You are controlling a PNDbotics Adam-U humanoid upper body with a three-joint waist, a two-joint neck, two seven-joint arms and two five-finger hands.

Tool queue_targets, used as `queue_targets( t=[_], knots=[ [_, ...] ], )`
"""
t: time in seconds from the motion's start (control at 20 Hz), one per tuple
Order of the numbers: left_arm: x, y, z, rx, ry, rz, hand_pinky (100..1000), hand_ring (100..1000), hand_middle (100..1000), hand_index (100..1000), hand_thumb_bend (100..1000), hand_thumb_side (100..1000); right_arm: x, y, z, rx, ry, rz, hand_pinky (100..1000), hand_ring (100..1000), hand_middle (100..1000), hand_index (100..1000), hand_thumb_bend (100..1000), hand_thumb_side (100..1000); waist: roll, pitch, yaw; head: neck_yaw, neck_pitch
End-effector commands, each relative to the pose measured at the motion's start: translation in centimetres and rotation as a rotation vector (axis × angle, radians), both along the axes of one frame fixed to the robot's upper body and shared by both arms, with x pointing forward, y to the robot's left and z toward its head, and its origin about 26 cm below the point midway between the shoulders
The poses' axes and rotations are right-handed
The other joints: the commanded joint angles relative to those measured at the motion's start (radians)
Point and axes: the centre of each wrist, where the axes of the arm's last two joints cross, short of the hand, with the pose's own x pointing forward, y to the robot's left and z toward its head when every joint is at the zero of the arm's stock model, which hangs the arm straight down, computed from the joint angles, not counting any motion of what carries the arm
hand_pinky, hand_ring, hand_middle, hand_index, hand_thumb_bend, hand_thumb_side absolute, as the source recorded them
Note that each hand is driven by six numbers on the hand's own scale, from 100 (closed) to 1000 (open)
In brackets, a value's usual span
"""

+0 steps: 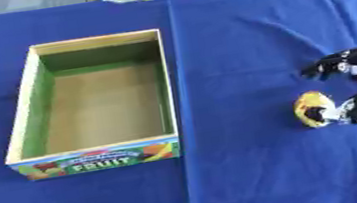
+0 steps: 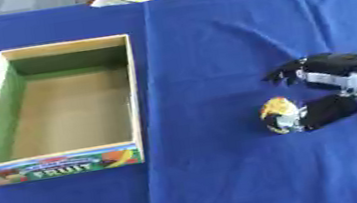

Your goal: Pick up objects on the table and place them in the box.

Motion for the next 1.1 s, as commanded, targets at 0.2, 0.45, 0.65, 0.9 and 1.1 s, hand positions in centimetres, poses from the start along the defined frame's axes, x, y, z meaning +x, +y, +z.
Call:
queue_targets(
  t=[0.2, 0.45, 0.65, 0.9, 1.1],
  knots=[
    [-0.2, -0.1, 0.8, 0.018, -0.029, -0.012, 613, 818, 841, 871, 100, 1000, -0.3, -0.2, 0.5, -0.129, -0.037, -0.04, 921, 877, 885, 1000, 425, 783, 0.001, -0.013, 0.003, -0.004, -0.002],
    [-0.1, -0.1, 0.9, 0.019, -0.03, -0.015, 613, 817, 841, 870, 100, 1000, -0.4, -0.2, 0.2, -0.184, -0.086, -0.06, 922, 877, 880, 1000, 412, 794, 0.0, -0.009, 0.005, -0.003, -0.003],
    [-0.1, -0.2, 0.9, 0.02, -0.03, -0.017, 612, 817, 841, 870, 100, 1000, -0.4, -0.2, 0.0, -0.221, -0.111, -0.073, 924, 880, 877, 1000, 411, 793, -0.001, -0.005, 0.006, -0.003, -0.004],
    [-0.1, -0.3, 0.9, 0.02, -0.029, -0.019, 612, 818, 841, 869, 100, 1000, -0.5, 0.0, -0.5, -0.234, -0.068, -0.063, 923, 882, 876, 1000, 419, 788, -0.001, -0.001, 0.009, -0.007, -0.008],
    [-0.1, -0.3, 0.8, 0.019, -0.029, -0.02, 611, 818, 841, 869, 100, 1000, -0.5, 0.2, -0.8, -0.238, -0.033, -0.07, 921, 880, 864, 1000, 407, 790, -0.002, 0.003, 0.013, -0.01, -0.01]
  ],
)
